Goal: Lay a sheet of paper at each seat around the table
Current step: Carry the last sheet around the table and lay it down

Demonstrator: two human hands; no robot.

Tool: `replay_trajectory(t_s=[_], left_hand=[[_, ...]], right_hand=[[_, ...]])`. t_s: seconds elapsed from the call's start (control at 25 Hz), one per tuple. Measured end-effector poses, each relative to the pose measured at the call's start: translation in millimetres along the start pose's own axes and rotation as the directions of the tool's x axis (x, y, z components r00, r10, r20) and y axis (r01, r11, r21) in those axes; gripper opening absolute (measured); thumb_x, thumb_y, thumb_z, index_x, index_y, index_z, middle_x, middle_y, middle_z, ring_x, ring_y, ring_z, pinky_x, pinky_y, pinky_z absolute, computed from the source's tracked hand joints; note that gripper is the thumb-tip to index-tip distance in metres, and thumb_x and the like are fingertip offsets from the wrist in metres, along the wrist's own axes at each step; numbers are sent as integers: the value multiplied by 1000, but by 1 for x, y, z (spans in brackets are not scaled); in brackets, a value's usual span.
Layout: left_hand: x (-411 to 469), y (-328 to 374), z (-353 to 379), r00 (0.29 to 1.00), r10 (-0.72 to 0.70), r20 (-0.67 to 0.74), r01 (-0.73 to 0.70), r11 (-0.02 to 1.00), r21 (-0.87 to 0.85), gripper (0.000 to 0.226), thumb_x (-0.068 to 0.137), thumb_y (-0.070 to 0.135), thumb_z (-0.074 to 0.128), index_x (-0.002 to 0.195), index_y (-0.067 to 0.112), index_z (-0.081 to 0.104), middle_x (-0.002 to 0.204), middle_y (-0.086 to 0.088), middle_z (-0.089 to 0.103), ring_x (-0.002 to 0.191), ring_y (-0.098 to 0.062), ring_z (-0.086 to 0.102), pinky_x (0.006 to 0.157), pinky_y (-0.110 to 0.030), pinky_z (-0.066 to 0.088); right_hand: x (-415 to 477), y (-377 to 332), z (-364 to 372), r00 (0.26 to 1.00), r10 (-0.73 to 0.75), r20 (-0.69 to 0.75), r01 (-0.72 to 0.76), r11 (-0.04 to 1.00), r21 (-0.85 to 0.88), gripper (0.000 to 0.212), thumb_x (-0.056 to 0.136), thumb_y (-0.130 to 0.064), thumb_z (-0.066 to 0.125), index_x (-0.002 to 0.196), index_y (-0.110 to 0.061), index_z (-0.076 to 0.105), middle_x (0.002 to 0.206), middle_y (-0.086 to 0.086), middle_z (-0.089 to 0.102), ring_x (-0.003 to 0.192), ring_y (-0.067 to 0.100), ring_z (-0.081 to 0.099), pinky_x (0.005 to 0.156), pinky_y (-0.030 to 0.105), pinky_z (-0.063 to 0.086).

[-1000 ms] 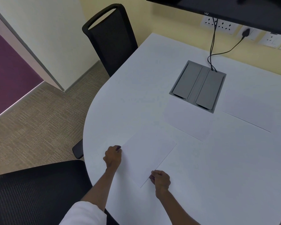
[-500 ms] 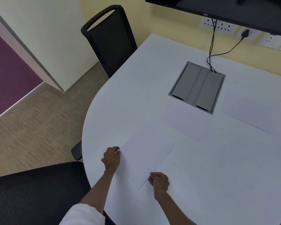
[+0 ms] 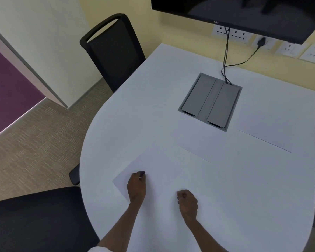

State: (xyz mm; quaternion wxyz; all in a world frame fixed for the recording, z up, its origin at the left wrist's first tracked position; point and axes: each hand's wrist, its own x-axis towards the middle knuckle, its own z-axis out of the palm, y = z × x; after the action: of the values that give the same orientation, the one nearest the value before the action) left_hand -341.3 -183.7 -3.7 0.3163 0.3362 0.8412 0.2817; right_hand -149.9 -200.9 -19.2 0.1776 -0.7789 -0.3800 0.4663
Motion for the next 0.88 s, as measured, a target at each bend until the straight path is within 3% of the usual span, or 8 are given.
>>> replay_trajectory(t_s=[0.28, 0.48, 0.56, 0.72, 0.88], left_hand=[[-46, 56, 96, 993, 3, 120, 8, 996, -85, 21, 98, 16, 57, 114, 11, 71, 110, -4, 72, 99, -20, 68, 87, -24, 49], [-64, 108, 162, 975, -120, 185, 165, 954, -250, 24, 97, 18, 59, 118, 11, 68, 112, -4, 73, 101, -17, 66, 87, -22, 47], [-67, 127, 184, 957, -176, 232, 244, 918, -312, 26, 96, 20, 60, 120, 11, 67, 112, -6, 72, 104, -22, 67, 89, -25, 50], [-67, 157, 220, 865, -325, 383, 466, 803, -371, 33, 93, 23, 61, 124, 11, 64, 116, -14, 69, 112, -35, 64, 99, -45, 52], [-62, 172, 244, 818, -425, 387, 570, 686, -452, 34, 93, 17, 61, 125, 7, 62, 118, -15, 67, 112, -34, 63, 102, -43, 52]], right_hand=[[82, -26, -102, 978, -205, -39, 200, 973, -114, 11, 93, -13, 65, 95, -6, 73, 98, 12, 76, 95, 30, 69, 84, 37, 54], [145, -47, -159, 954, -294, -56, 282, 946, -162, 14, 93, -11, 63, 101, -2, 72, 102, 16, 74, 98, 32, 68, 88, 41, 54], [169, -57, -172, 944, -326, -41, 312, 929, -197, 17, 93, -10, 63, 105, 0, 70, 106, 18, 72, 102, 34, 67, 90, 42, 53], [213, -76, -191, 931, -365, 27, 360, 899, -250, 28, 94, -8, 64, 120, 1, 64, 124, 21, 61, 118, 34, 59, 103, 42, 47], [250, -94, -199, 914, -380, 140, 404, 841, -359, 49, 97, -14, 60, 142, -3, 47, 153, 15, 39, 143, 30, 36, 119, 39, 31]])
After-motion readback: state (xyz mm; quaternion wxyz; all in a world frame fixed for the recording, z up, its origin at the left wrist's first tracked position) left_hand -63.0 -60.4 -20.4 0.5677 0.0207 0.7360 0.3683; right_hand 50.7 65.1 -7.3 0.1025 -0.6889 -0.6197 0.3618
